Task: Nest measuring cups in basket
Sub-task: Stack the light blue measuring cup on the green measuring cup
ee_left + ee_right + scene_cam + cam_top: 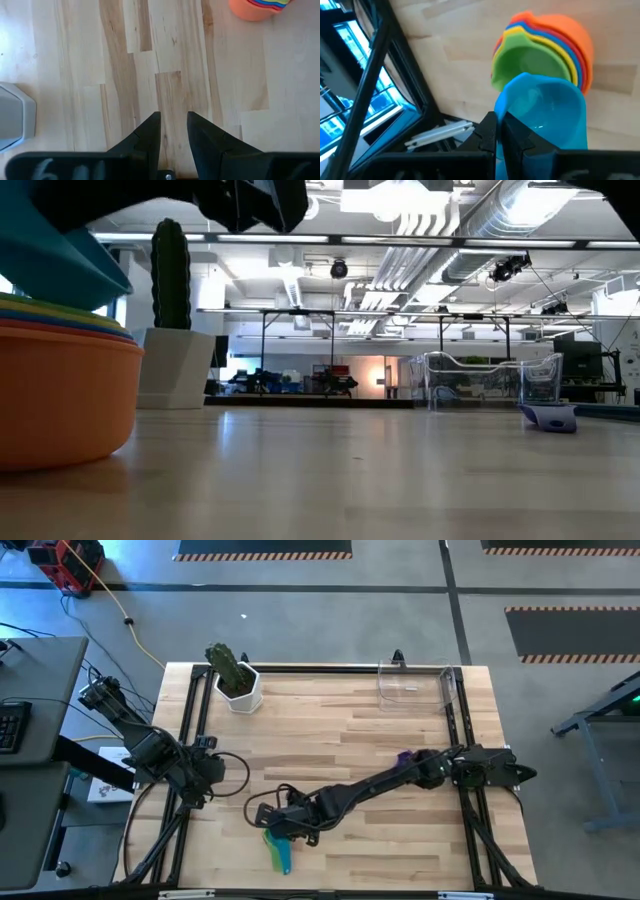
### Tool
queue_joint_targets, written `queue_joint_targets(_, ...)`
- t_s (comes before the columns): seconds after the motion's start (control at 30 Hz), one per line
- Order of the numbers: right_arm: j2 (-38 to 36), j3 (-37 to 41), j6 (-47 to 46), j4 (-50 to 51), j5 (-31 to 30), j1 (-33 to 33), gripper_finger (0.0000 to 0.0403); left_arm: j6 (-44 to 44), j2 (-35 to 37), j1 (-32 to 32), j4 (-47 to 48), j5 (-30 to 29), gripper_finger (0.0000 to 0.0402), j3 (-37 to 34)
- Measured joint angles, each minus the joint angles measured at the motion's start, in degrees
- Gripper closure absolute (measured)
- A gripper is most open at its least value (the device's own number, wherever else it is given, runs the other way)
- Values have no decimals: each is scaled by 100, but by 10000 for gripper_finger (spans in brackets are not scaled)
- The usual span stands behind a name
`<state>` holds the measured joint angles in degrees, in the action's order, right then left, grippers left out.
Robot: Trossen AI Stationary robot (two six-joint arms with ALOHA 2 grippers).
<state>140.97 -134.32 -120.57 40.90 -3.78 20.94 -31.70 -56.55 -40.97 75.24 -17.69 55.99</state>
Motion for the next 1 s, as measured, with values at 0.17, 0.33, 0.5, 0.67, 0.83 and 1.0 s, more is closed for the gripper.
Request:
queue_joint_targets(0.17, -7, -1, -2, 107, -61, -64, 400, -1, 0, 0, -2, -6, 314, 0)
queue_joint_targets(0.33, -7, -2, -2, 110, -54, -112, 385, -1, 0, 0, -2, -8, 314, 0)
queue_joint_targets(0.5, -7, -2, -4, 179, -5, -109, 376, -1, 0, 0, 0, -9, 314, 0)
queue_joint_targets(0.67, -7, -2, -3, 173, 68, -109, 376, 0, 0, 0, -1, -10, 314, 0)
queue_joint_targets(0.83, -7, -2, 22, 181, 66, -109, 375, 34, 0, 0, -1, -10, 314, 0)
queue_joint_targets(1.0, -7, -2, 383, 343, -14, -132, 375, 37, 0, 0, 0, -9, 314, 0)
